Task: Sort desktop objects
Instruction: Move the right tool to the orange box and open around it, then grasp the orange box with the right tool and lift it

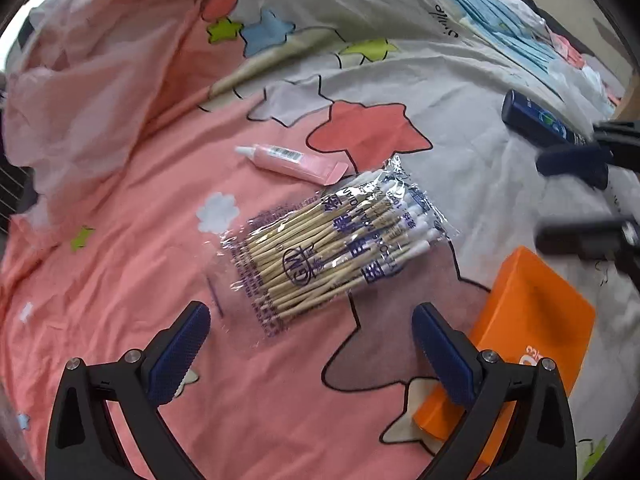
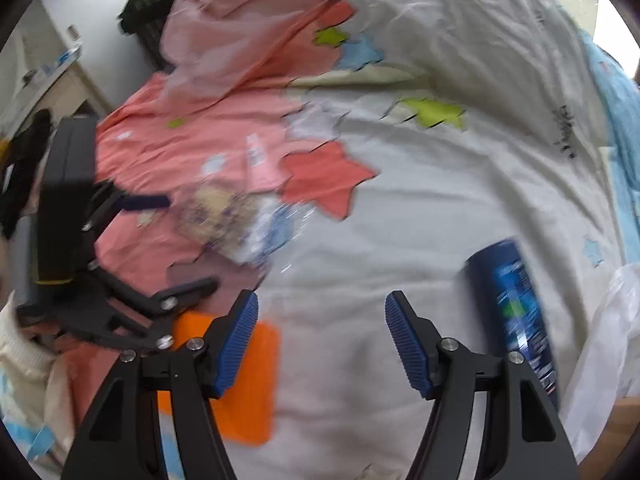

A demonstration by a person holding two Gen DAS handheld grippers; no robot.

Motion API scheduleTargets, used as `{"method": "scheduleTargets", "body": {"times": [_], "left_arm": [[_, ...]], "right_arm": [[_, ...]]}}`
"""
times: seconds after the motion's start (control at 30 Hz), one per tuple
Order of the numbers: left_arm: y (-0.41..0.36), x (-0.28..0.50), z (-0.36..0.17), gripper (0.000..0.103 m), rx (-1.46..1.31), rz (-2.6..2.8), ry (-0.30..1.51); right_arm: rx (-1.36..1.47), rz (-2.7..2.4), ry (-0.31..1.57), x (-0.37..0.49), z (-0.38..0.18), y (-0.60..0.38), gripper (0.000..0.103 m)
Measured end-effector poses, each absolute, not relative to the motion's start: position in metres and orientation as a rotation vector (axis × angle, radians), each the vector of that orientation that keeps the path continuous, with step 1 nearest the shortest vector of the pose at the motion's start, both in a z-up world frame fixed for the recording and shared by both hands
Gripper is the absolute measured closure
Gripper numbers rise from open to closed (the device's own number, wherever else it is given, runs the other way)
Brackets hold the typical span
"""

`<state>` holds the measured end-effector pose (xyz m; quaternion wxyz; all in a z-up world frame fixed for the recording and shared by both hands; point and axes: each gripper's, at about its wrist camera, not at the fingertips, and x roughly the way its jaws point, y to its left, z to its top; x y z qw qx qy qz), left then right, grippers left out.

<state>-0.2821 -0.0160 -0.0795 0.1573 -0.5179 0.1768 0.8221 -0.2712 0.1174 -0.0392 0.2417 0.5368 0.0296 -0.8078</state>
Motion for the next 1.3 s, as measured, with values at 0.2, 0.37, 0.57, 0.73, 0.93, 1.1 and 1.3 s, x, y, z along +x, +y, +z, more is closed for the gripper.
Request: {"method": "scheduleTargets", "body": {"times": [0.2,0.37,0.57,0.73,0.93,1.1,1.3], "left_arm": [[-0.021,-0.265,-0.076,0.000,-1.507,2.323,0.423],[-0.021,-0.254,-0.073,0.000,-1.493,2.332,0.402],[-0.016,-0.241,-0.075,0.000,-1.498,2.306,0.406],[-0.013,-0.231,-0.078,0.000,-1.506,2.286,0.409],[-0.017,-0.221,-0.080,0.000,-1.522,2.289,0.388],[-0.012,-0.212,-0.075,0.000,-1.497,2.330,0.497],[-0.006,-0.206,-0.076,0.000,-1.491,2.331,0.555]], "right_arm": [[1.494,-2.060,-0.029,-0.243,-0.042,0.122,0.040],[1.522,-2.023,-0.219,-0.224,-0.051,0.148,0.040],[1.567,-1.966,-0.445,-0.208,-0.069,0.167,0.040],[1.582,-1.986,-0.437,-0.208,-0.066,0.159,0.040],[1.572,-1.994,-0.410,-0.205,-0.068,0.140,0.039],[1.559,-2.039,-0.330,-0.198,-0.064,0.125,0.042],[1.513,-2.053,-0.268,-0.194,-0.056,0.106,0.055]]}}
